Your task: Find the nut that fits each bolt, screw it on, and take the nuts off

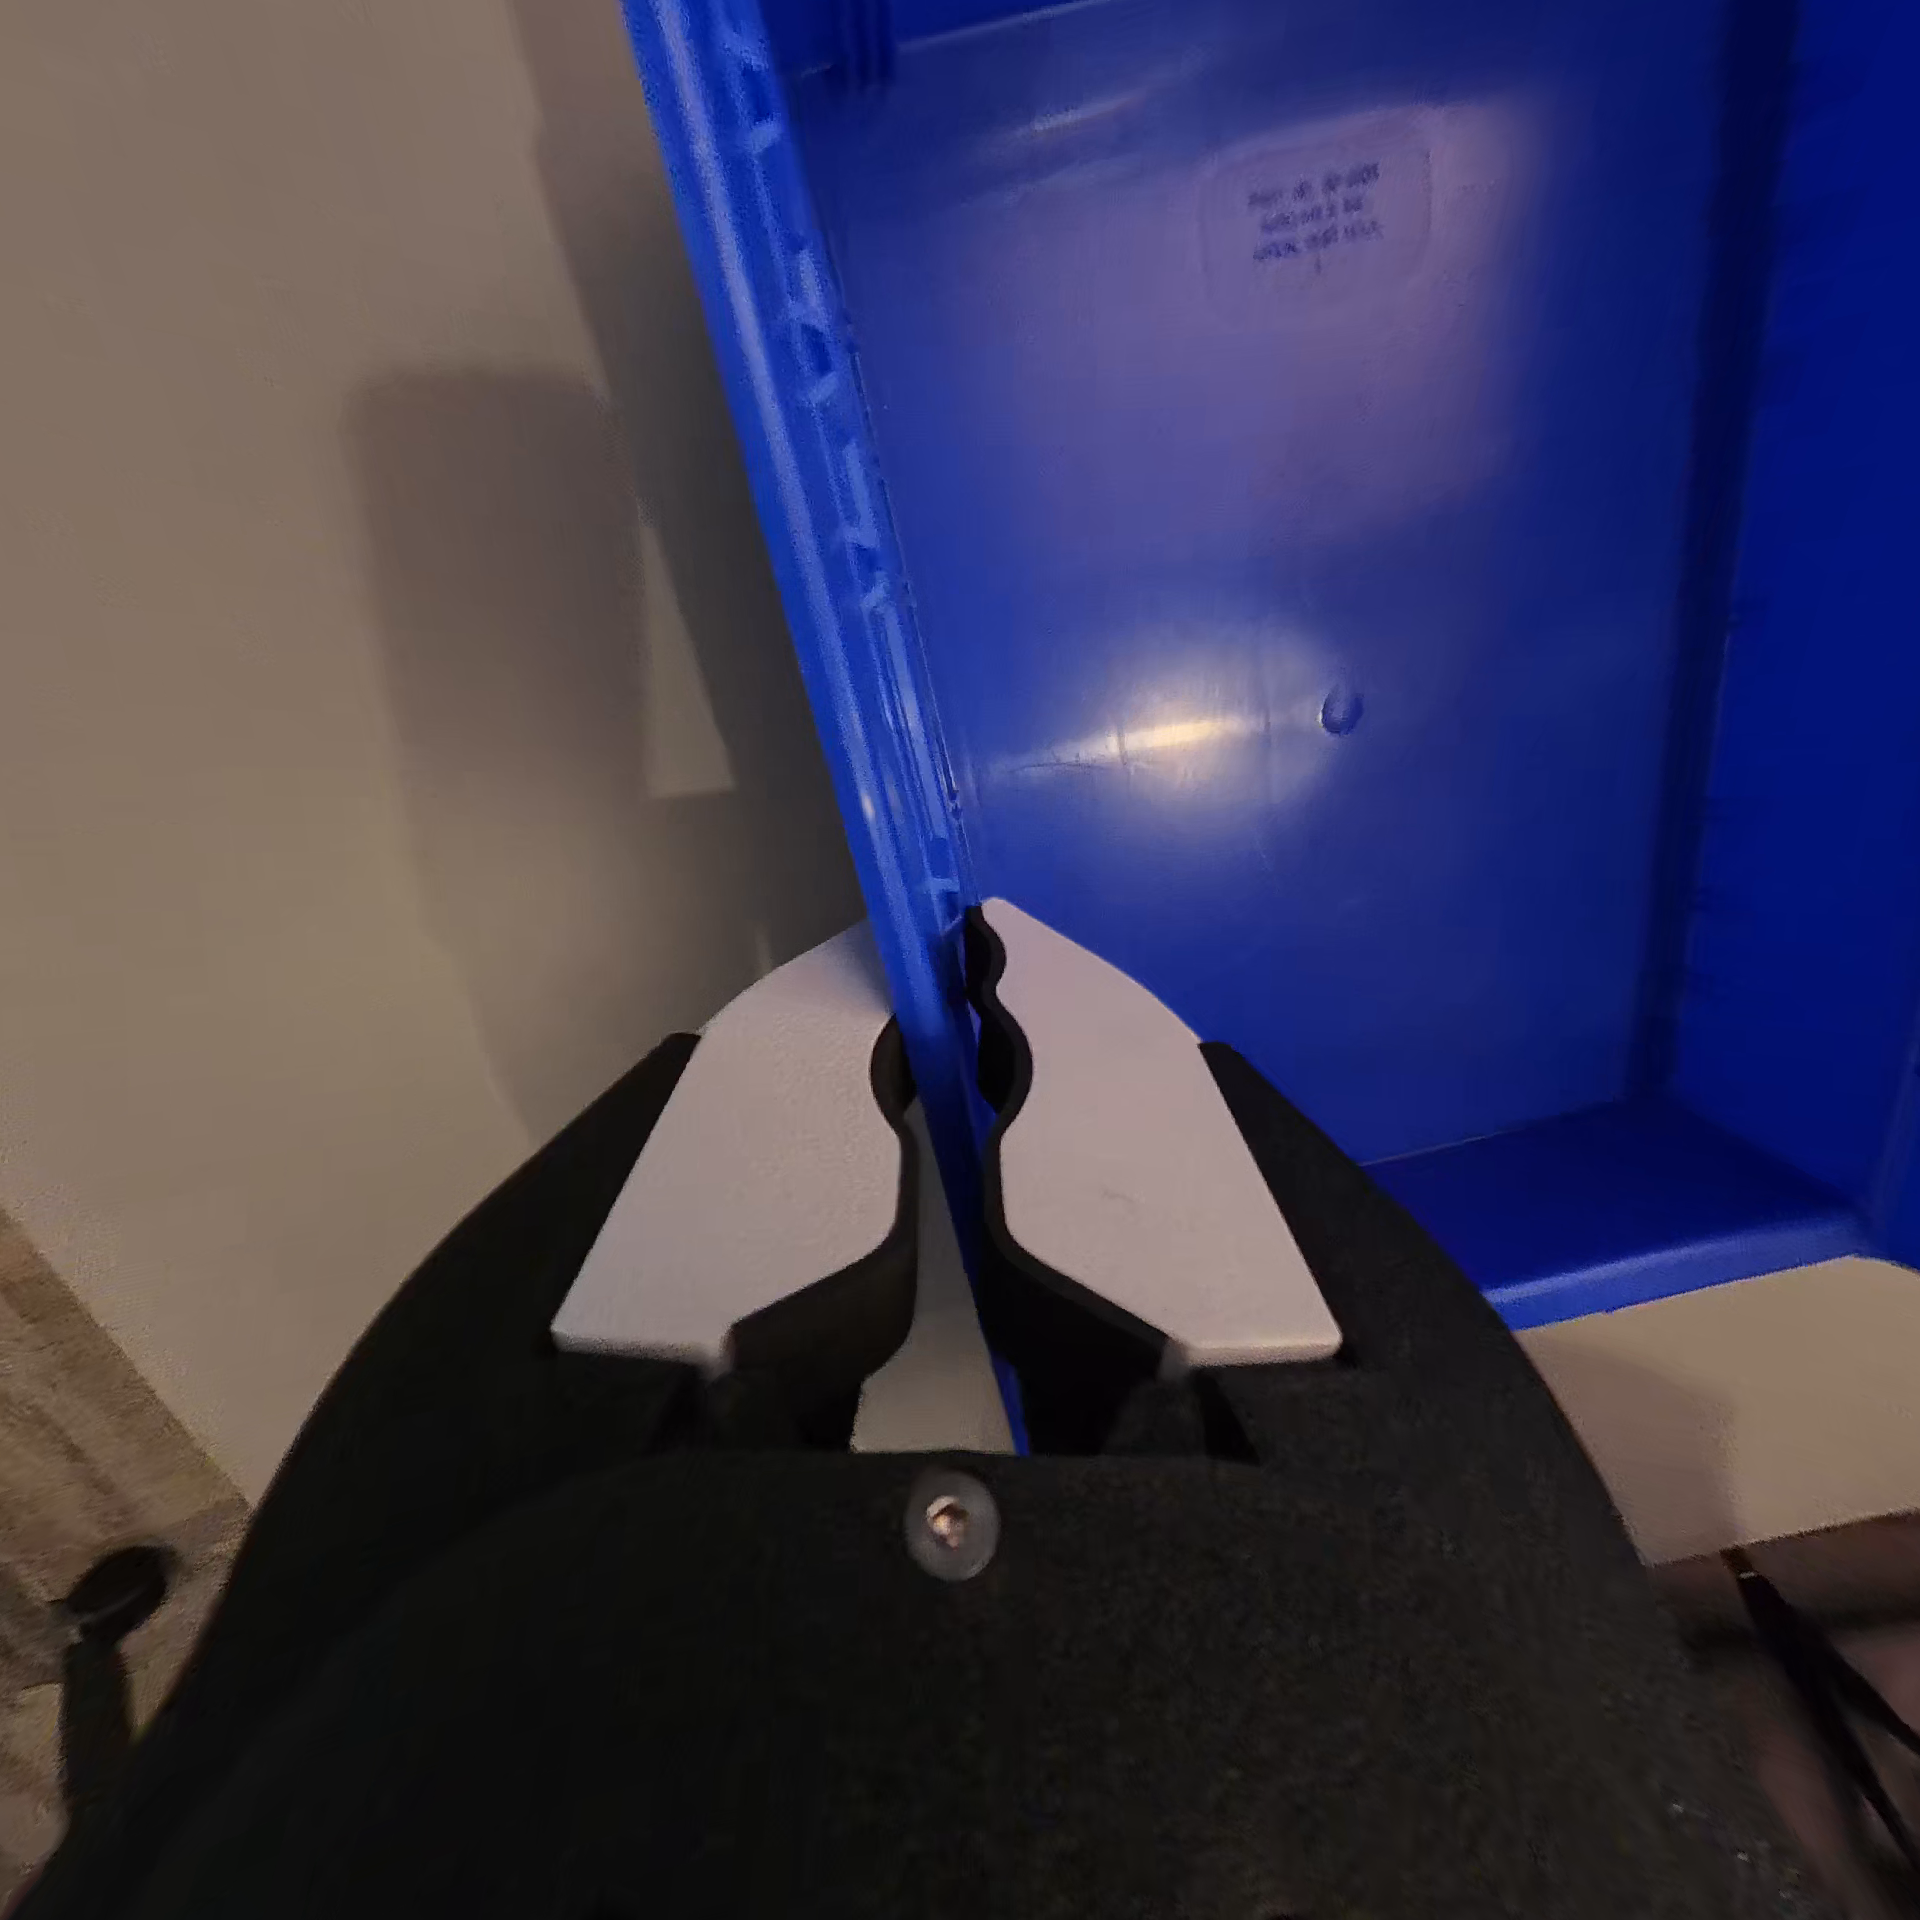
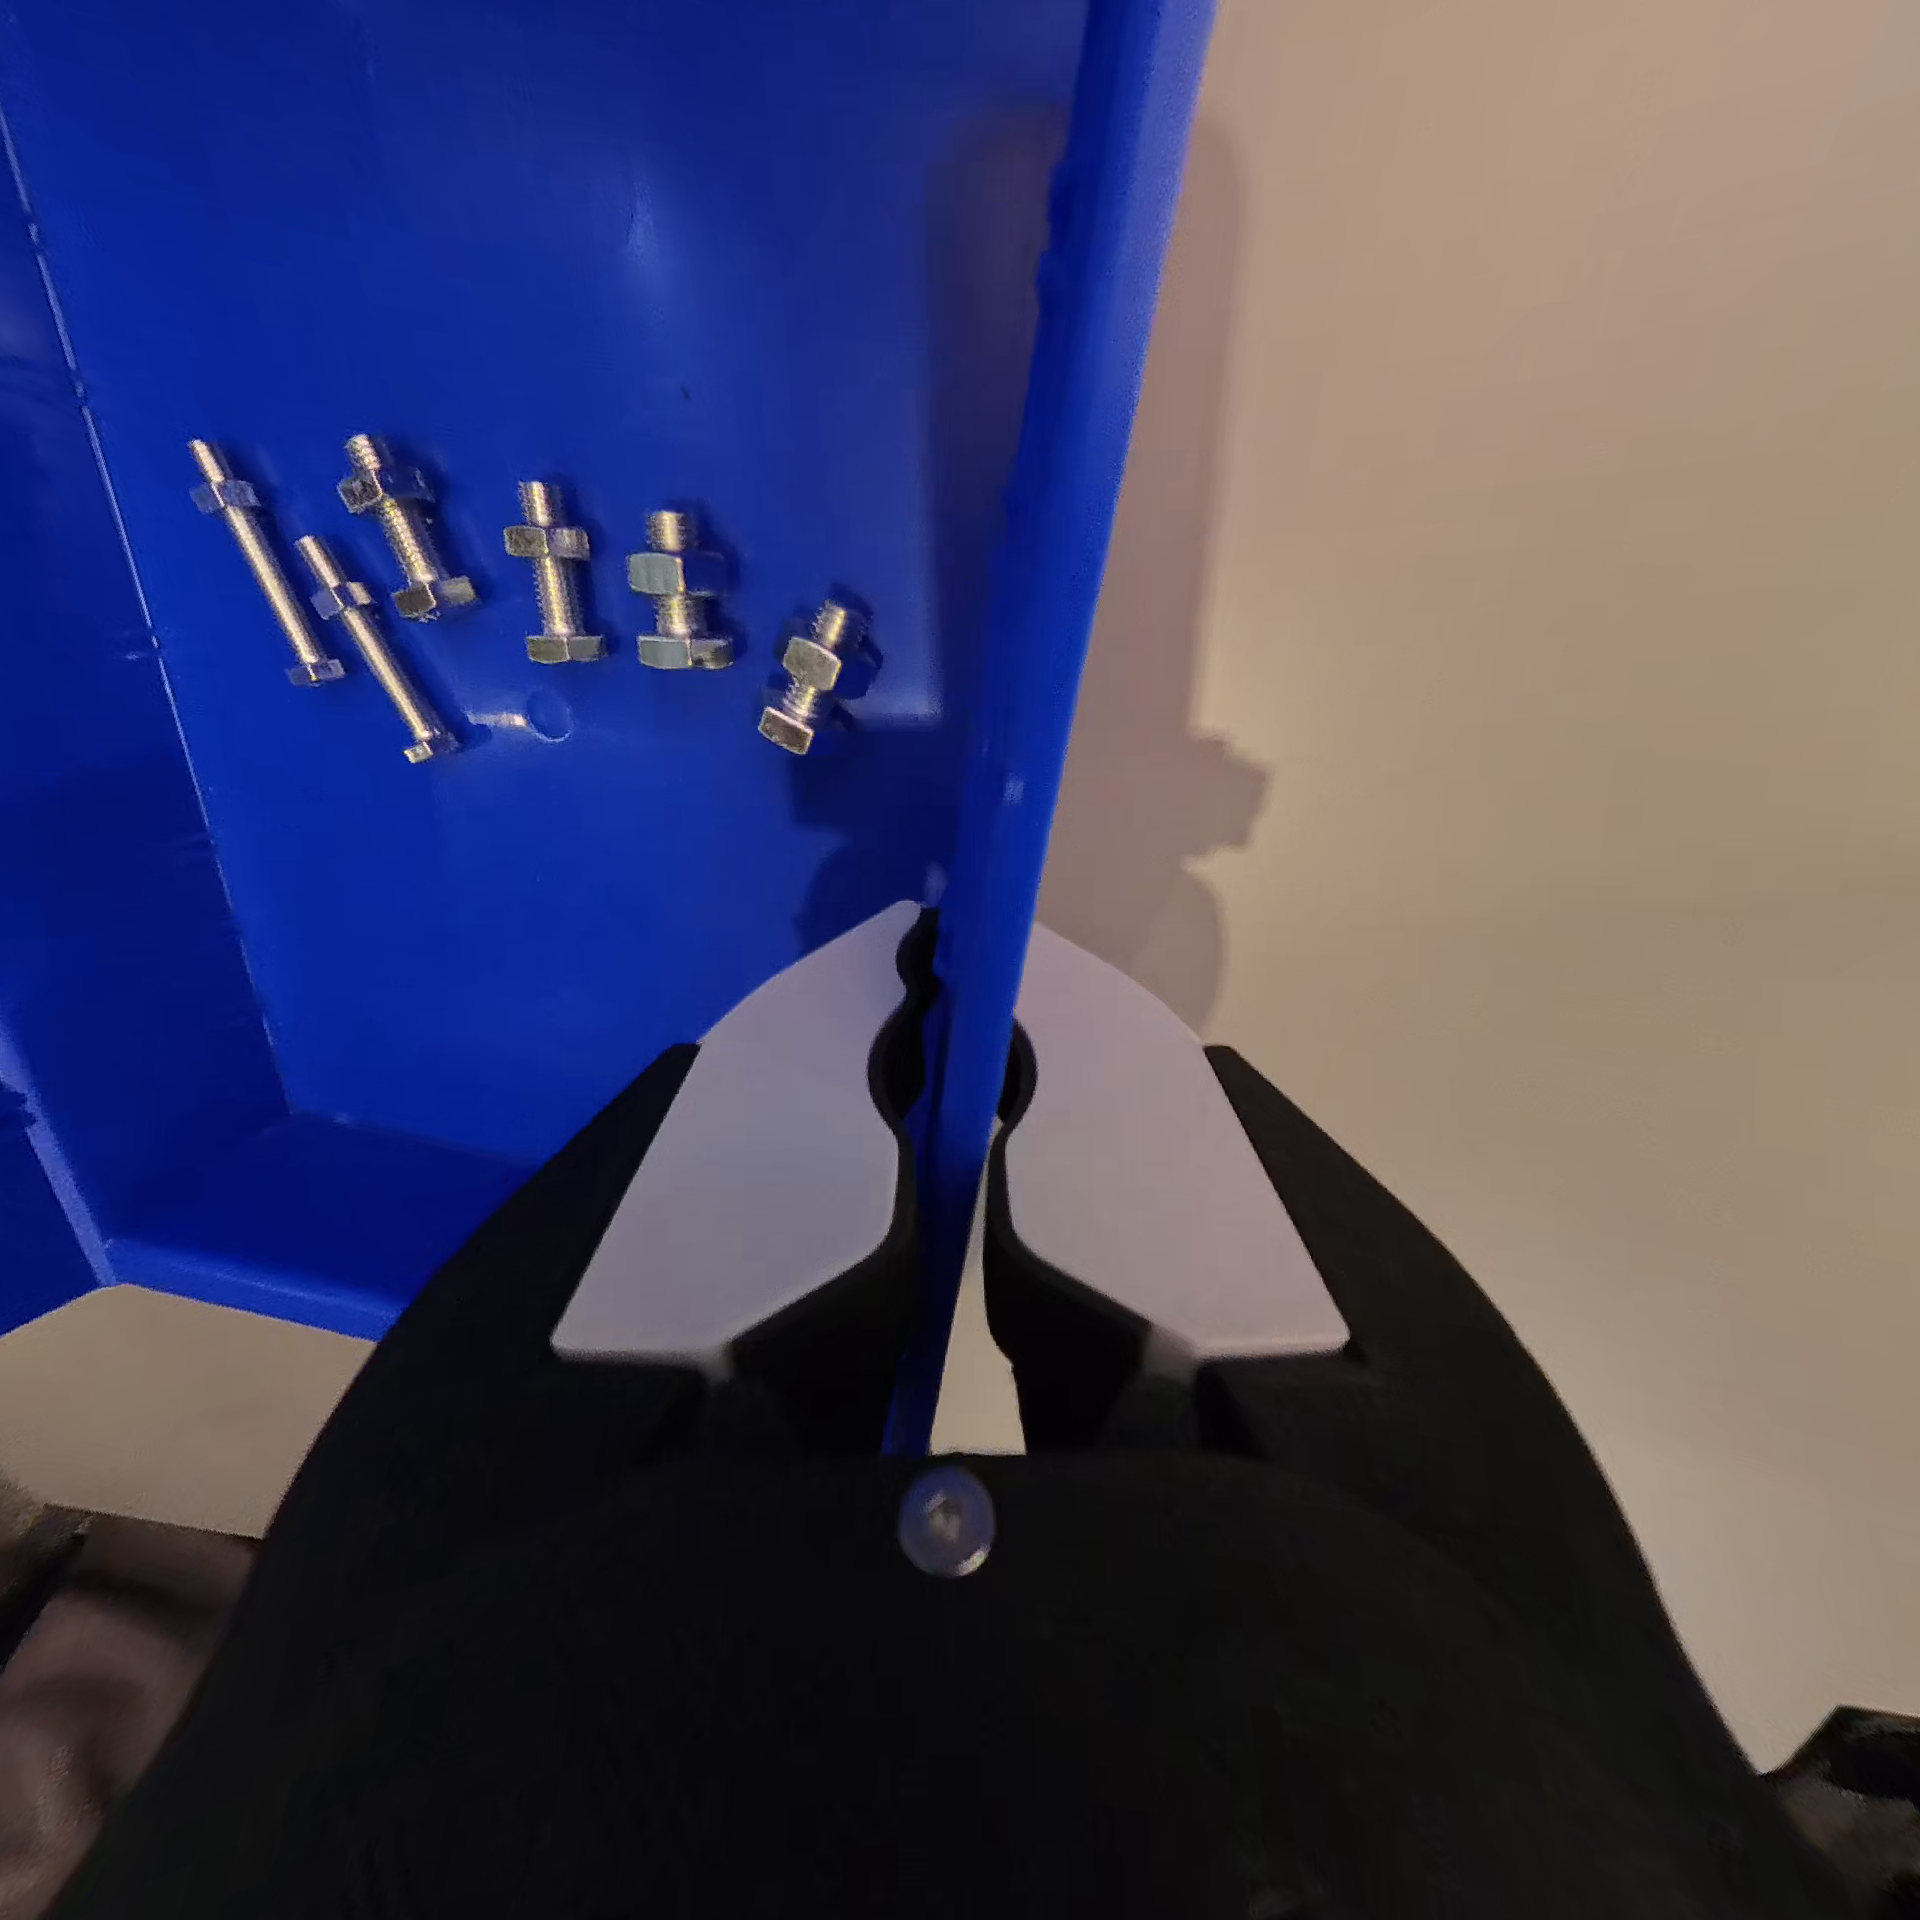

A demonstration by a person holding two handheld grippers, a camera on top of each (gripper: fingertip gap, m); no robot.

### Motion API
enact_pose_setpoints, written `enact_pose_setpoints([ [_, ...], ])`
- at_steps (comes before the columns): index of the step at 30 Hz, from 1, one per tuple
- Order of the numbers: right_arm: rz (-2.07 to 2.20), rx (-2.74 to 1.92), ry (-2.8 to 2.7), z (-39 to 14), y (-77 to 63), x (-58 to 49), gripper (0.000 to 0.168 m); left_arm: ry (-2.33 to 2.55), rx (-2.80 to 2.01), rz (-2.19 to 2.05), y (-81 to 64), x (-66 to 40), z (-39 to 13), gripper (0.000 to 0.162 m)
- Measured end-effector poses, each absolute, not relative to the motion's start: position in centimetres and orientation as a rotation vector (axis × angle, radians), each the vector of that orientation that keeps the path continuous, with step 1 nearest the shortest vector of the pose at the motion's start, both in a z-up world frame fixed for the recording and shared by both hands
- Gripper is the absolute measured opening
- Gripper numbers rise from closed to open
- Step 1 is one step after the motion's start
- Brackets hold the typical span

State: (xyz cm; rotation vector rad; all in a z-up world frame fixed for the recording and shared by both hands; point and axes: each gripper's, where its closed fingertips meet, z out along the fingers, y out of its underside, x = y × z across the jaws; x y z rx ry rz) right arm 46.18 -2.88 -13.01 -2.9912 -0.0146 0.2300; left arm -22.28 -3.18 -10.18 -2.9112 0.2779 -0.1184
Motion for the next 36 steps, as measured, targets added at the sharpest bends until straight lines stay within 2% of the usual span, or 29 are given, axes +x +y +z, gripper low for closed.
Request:
enact_pose_setpoints([
  [5,0.260,-3.023,-0.106,-13.0,-3.0,41.2,0.011,0.440,-2.930,-0.125,-3.1,-15.5,-10.5,0.008],
  [8,0.293,-3.061,-0.180,-12.9,-3.6,38.4,0.013,0.537,-2.891,-0.103,-2.5,-11.7,-10.8,0.019],
  [10,0.343,-3.073,-0.224,-12.8,-3.8,36.9,0.015,0.630,-2.877,-0.054,-2.7,-9.9,-11.0,0.020],
  [18,0.352,-3.085,-0.155,-13.0,-2.6,36.5,0.014,0.733,-2.831,-0.154,-3.9,-4.8,-11.1,0.026],
  [25,0.276,-3.203,-0.228,-14.4,-2.8,37.5,0.007,0.794,-2.791,-0.170,-4.5,-2.1,-11.1,0.046],
  [27,0.282,-3.204,-0.252,-14.4,-2.6,38.1,0.006,0.850,-2.782,-0.273,-4.9,-1.2,-10.9,0.047],
  [29,0.300,-3.210,-0.243,-14.4,-2.6,38.8,0.006,0.864,-2.752,-0.389,-4.9,-0.6,-10.2,0.056],
  [36,0.314,-3.245,-0.255,-14.0,-3.4,42.2,0.005,0.770,-2.526,-0.525,-2.9,-3.1,-4.2,0.047],
])
